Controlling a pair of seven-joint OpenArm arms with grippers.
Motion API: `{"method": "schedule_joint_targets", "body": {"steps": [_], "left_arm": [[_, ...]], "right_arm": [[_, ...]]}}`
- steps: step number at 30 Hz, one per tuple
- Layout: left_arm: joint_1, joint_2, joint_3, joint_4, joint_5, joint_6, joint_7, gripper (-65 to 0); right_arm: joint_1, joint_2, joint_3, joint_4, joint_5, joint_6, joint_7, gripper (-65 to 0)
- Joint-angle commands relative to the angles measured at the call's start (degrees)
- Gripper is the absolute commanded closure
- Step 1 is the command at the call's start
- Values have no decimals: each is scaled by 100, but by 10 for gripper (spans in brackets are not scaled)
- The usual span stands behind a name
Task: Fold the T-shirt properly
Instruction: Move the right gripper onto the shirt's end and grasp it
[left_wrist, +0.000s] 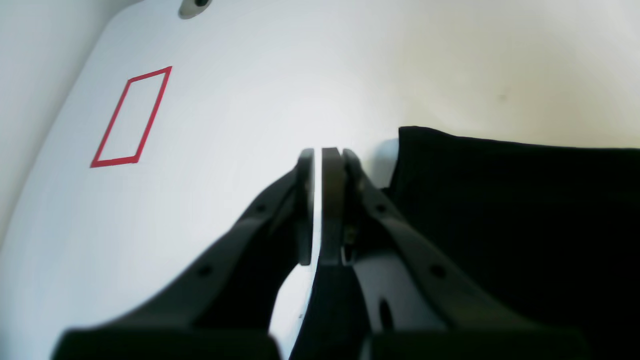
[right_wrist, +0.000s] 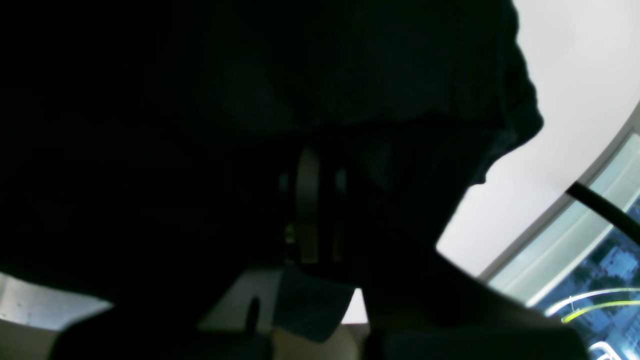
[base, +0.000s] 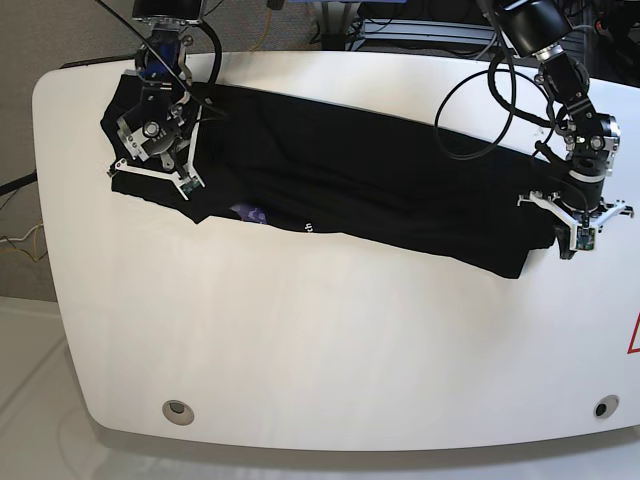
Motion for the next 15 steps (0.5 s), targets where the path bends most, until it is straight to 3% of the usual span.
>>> {"method": "schedule_joint_targets", "body": {"steps": [1,11,13,15], "left_arm": [[-72,-80,-17,105,-72,49,-144,-17],[-81,-80,-17,105,-72,49,-144,-17],[-81,-80,-17,105,-72,49,-144,-17],[-81,-80,-17,105,-72,49,-144,-17]], "right_arm": [[-86,19,9,-47,136,52,41,0],[-94,54,9,-29,136,52,59,-3],[-94,54,9,-11,136,52,59,-37],[-94,54,9,-3,136,52,59,-111]]}}
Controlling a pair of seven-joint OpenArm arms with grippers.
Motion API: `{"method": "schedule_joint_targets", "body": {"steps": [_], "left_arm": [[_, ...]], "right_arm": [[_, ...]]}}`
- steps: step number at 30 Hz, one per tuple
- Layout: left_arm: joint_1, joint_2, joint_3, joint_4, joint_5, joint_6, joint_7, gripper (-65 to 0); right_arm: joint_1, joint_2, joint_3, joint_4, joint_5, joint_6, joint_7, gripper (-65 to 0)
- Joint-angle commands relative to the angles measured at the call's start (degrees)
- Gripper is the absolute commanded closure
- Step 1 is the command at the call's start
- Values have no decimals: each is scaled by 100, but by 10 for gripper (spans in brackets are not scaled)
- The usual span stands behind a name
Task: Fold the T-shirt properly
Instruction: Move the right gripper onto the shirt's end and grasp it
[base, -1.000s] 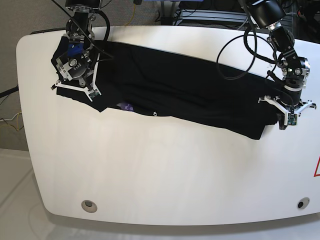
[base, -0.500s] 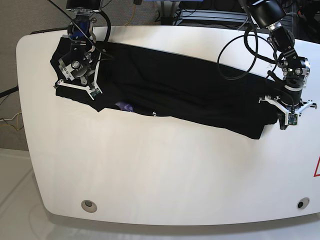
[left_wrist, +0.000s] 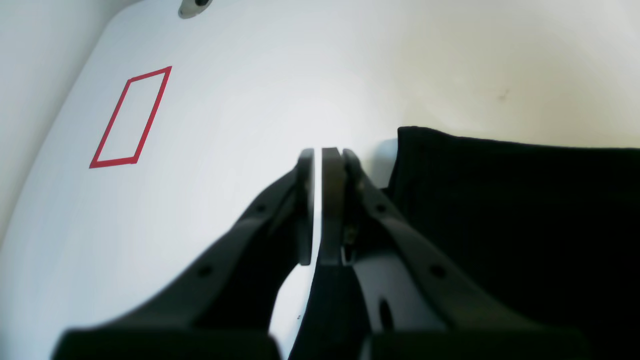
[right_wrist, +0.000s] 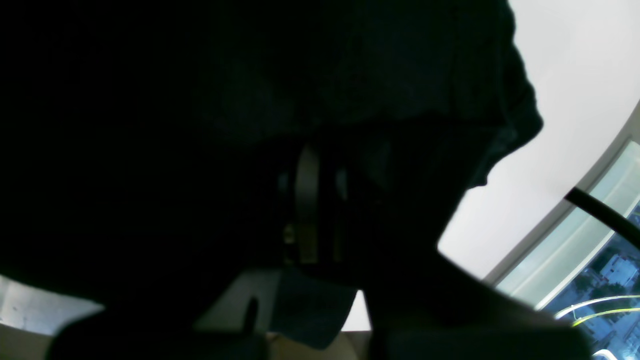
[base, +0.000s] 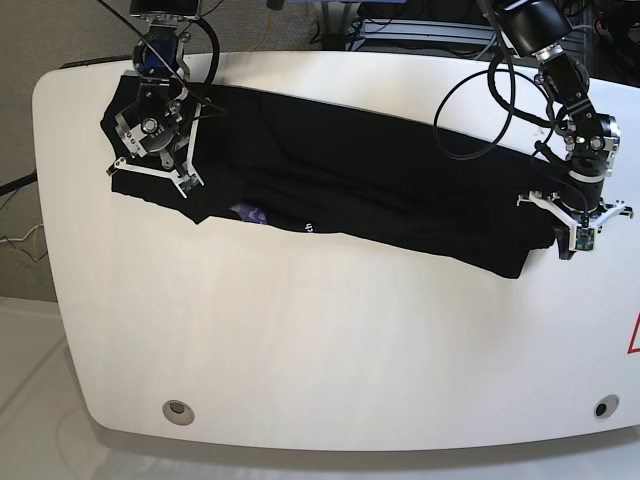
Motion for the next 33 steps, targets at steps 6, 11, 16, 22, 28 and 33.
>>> {"method": "schedule_joint_targets", "body": {"steps": [6,11,16,22,28,33], "left_arm": [[-79,-80,-13,105,-70,53,-144,-17],[-79,-80,-13,105,-70,53,-144,-17],[-79,-80,-13,105,-70,53,-144,-17],[-79,-80,-4,105,-70,53,-144,-17],[-79,-80,-4,105,36,53,-144,-17],[-79,-80,-4,96,115,53,-161,-17]], "right_arm": [[-51,28,9,70,123,58,-24,-339],[-42,19,9,422,176,58,-24,-315],[11,2,0,835,176,58,-24,-302],[239,-7,0,1072,176,58,-42,-299],[371,-25,18,1099,167,58,-77,-297],[406,-209,18,1099,167,58,-77,-297]]}}
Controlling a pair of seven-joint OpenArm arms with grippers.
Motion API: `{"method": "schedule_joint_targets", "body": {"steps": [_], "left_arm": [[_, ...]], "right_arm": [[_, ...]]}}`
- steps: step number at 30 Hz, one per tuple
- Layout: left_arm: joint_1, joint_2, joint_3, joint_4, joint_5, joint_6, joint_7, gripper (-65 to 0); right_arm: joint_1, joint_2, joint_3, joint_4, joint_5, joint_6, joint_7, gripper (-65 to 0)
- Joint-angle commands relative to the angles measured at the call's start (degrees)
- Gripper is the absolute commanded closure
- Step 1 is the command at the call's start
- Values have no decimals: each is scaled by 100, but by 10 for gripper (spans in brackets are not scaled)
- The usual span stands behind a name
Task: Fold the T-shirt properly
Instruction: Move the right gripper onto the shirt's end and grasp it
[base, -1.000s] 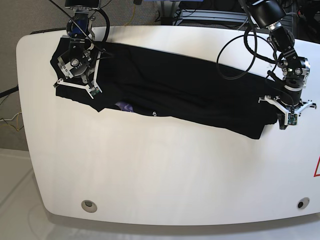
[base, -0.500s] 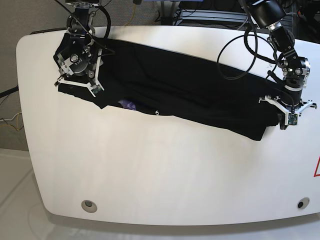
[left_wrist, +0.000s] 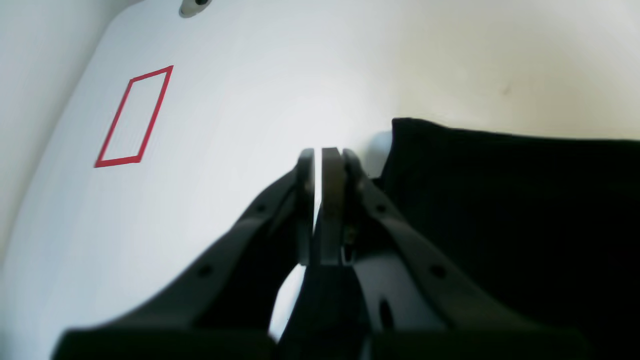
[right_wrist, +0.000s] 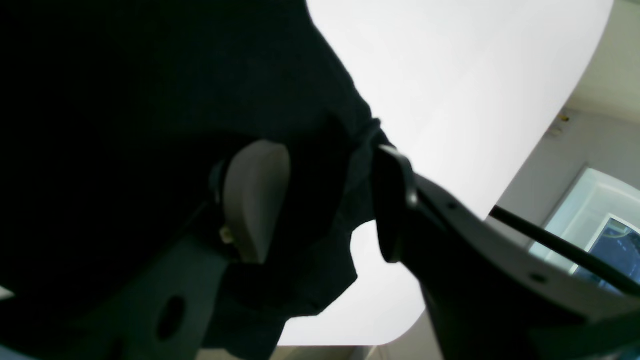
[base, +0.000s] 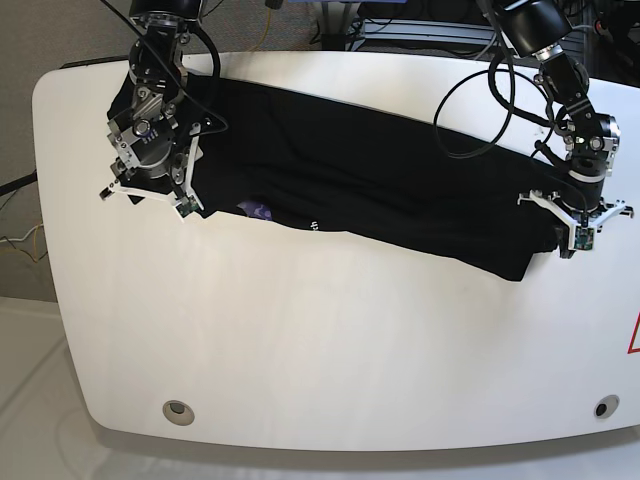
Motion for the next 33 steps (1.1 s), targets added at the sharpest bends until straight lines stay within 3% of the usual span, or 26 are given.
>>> {"method": "schedule_joint_targets", "body": {"steps": [1,14,33], "left_arm": [[-87,-78,-8,96,-54,51,-161,-17],[-87,-78,-8,96,-10,51,-161,-17],[-87,-280,-17,131,298,51,-144,-17]], "right_arm": [[74,-102,3,124,-12,-12,56,-297],[30,-709,-173,71,-4,-12,92,-297],[-128,-709,-358,-369,5,-12,241,-278]]}}
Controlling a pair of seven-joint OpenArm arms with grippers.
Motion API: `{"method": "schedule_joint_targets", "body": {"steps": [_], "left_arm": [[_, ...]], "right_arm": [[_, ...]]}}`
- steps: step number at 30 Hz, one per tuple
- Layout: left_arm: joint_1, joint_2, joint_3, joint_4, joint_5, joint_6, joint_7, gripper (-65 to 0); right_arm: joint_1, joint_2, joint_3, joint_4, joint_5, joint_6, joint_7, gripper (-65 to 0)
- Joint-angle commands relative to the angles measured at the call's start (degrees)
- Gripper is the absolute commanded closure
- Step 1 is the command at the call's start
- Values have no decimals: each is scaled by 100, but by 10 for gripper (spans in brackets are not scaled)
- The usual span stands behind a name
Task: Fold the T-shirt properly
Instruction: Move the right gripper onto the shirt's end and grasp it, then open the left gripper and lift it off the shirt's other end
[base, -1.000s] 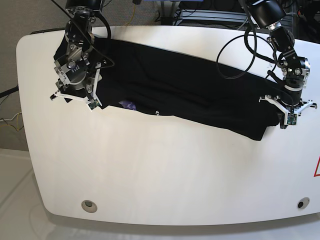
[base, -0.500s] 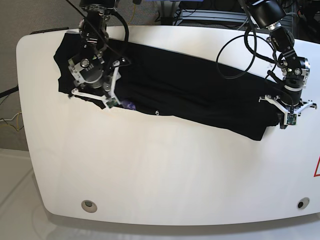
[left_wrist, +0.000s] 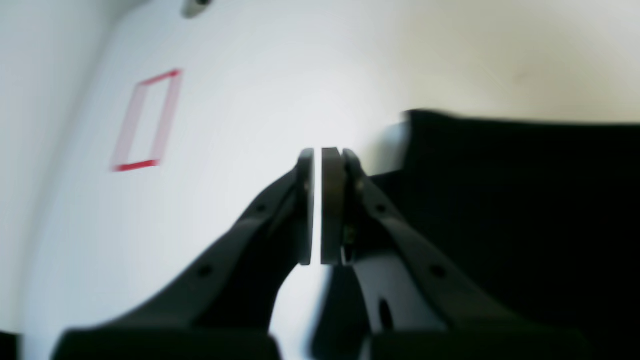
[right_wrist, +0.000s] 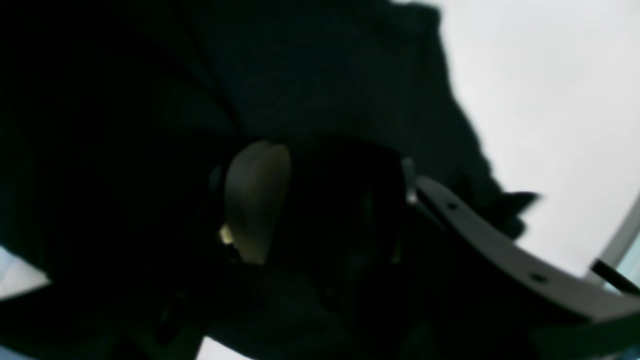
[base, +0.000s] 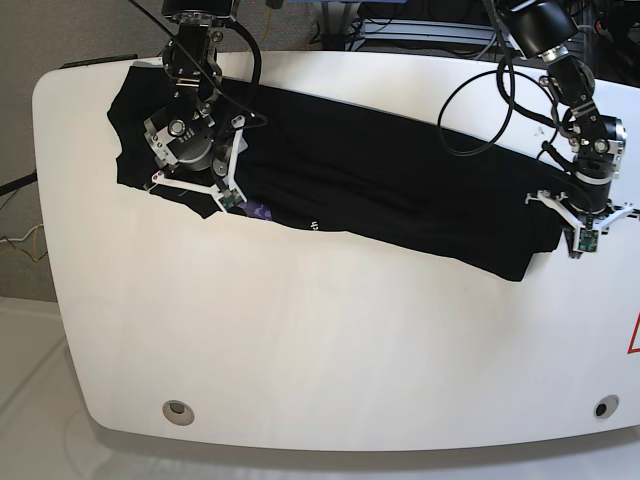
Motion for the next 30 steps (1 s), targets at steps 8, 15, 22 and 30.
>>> {"method": "schedule_joint_targets", "body": {"steps": [8,15,22,30], "left_arm": [[-171,-66,-228,138,348,60,-142,-17],[-294,-49,-509,94,533,24,-142,-27],[-277,-49,-527,94,515,7,-142,-274],[-347,-40,-527,94,480,-820,26,-423]], "right_arm": [[-6,4,-13,-632,-41,-10,409,0],[-85,12,-13,-975,-41,-10,699,-3],[-102,21,-13,-1019,-41,-10,813,0],[-58,21,-13,-1019,-41,-10,813,0]]}}
